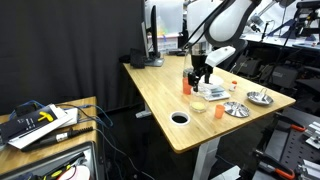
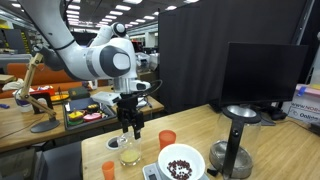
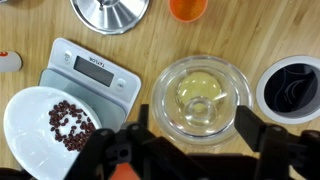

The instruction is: Put the glass lid on top of the glass container

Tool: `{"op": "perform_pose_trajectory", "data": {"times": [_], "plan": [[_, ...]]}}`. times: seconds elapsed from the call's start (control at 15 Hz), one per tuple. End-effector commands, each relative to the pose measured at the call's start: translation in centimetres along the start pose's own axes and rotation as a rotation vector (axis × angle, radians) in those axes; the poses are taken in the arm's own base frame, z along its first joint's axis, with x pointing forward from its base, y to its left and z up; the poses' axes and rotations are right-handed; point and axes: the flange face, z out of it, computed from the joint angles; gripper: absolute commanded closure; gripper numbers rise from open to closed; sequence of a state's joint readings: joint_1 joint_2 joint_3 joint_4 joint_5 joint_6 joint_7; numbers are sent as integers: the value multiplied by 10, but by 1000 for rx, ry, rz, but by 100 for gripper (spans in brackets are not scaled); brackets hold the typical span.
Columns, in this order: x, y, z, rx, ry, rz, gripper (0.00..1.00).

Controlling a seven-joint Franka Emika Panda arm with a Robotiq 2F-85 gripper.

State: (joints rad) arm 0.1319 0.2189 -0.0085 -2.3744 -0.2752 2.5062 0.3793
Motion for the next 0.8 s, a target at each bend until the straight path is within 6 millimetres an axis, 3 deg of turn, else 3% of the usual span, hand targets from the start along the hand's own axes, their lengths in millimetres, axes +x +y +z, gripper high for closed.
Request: {"op": "perform_pose_trajectory", "data": {"times": [0.0, 0.4, 0.47, 0.73], "plan": [[1, 10, -9, 31, 28, 37, 0], [-8, 32, -39, 93, 52, 74, 0], [4, 25, -30, 60, 49, 81, 0], [2, 24, -29, 64, 44, 77, 0]]}}
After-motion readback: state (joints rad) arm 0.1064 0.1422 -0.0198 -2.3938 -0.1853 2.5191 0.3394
